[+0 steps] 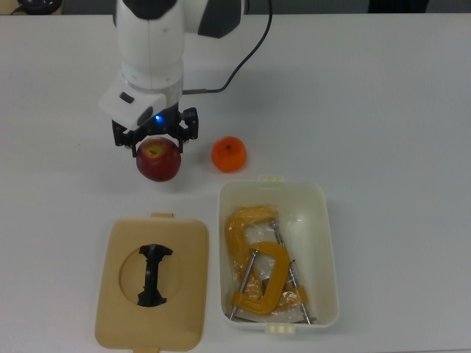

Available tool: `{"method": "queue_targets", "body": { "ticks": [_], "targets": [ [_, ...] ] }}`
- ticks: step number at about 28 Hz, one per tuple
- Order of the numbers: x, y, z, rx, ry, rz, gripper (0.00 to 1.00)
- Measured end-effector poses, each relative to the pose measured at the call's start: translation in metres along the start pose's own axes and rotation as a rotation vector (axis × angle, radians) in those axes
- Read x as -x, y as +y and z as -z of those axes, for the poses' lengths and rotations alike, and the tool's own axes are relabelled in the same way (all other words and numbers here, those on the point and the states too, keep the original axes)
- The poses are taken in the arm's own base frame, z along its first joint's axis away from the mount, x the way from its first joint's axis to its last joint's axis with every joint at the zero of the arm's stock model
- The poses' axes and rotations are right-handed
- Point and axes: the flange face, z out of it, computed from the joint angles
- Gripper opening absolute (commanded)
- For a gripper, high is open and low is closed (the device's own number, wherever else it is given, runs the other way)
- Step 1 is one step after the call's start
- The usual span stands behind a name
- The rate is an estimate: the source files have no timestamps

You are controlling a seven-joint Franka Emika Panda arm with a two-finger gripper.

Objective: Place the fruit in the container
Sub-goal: 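Close the gripper on the red apple and lift it, then carry the apple over the white container and release it inside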

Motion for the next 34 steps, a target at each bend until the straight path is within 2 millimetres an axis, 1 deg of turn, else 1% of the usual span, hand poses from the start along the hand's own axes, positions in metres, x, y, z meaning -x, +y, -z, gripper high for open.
{"method": "queue_targets", "body": {
  "ticks": [3, 5, 7, 8, 11, 12, 13, 16, 17, 19, 20, 22, 24, 27, 31, 34],
  "targets": [
    [-0.016, 0.001, 0.031, -0.054, 0.074, -0.046, 0.03],
    [-0.023, -0.003, 0.044, -0.072, 0.105, -0.053, 0.03],
    [-0.031, -0.009, 0.055, -0.085, 0.133, -0.056, 0.03],
    [-0.036, -0.016, 0.061, -0.091, 0.149, -0.062, 0.03],
    [-0.047, -0.033, 0.069, -0.099, 0.189, -0.079, 0.04],
    [-0.051, -0.04, 0.071, -0.103, 0.205, -0.083, 0.12],
    [-0.057, -0.051, 0.071, -0.111, 0.223, -0.088, 0.17],
    [-0.066, -0.074, 0.068, -0.126, 0.256, -0.093, 0.35],
    [-0.07, -0.086, 0.064, -0.133, 0.271, -0.093, 0.38],
    [-0.075, -0.1, 0.058, -0.136, 0.284, -0.093, 0.47],
    [-0.077, -0.107, 0.054, -0.133, 0.291, -0.094, 0.49],
    [-0.083, -0.122, 0.043, -0.121, 0.294, -0.102, 0.72],
    [-0.087, -0.13, 0.035, -0.107, 0.291, -0.11, 1.0],
    [-0.091, -0.134, 0.028, -0.09, 0.288, -0.121, 1.0],
    [-0.092, -0.129, 0.031, -0.068, 0.281, -0.114, 1.0],
    [-0.086, -0.124, 0.035, -0.044, 0.211, -0.106, 1.0]
  ]
}}
